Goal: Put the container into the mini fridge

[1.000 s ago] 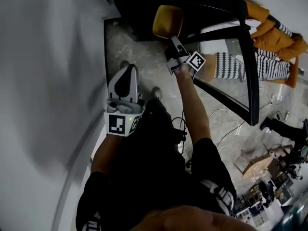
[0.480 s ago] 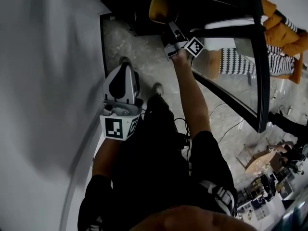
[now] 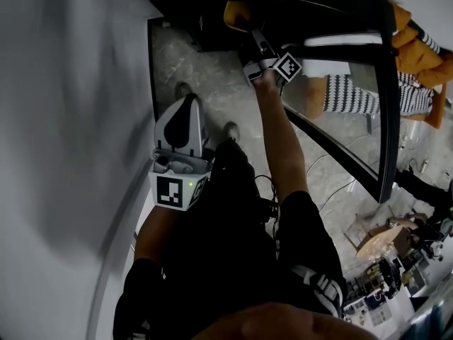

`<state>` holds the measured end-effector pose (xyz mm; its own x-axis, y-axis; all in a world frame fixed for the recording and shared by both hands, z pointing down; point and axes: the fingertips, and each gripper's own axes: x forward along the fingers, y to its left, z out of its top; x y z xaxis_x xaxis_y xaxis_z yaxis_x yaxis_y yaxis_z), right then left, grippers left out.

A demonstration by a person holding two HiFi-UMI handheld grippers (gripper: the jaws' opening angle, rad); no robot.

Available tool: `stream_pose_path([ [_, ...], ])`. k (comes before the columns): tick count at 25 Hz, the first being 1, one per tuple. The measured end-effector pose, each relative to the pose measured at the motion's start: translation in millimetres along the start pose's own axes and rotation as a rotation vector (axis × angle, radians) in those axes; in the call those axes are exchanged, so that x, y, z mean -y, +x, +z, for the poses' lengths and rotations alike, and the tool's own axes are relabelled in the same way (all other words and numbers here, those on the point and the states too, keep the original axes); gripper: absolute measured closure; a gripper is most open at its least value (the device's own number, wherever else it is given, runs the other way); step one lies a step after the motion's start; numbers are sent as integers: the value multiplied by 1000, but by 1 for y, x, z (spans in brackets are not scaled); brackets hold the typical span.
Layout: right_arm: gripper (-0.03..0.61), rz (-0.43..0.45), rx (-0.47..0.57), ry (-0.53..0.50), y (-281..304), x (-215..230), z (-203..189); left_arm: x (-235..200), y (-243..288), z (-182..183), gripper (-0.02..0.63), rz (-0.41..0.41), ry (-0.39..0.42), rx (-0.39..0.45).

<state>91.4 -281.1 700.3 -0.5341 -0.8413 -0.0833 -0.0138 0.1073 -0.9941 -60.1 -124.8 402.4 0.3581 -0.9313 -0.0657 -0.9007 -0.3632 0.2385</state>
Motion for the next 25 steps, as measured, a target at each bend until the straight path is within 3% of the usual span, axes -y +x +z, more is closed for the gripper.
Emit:
stream_pose_path([
  [9,347,-35,-10,-25,14,-2,4,3,-6,0,609,-9,-6,-18],
  [25,348,-93,20,21,21,0,21,14,-17,-1,609,-19,-31,-47],
])
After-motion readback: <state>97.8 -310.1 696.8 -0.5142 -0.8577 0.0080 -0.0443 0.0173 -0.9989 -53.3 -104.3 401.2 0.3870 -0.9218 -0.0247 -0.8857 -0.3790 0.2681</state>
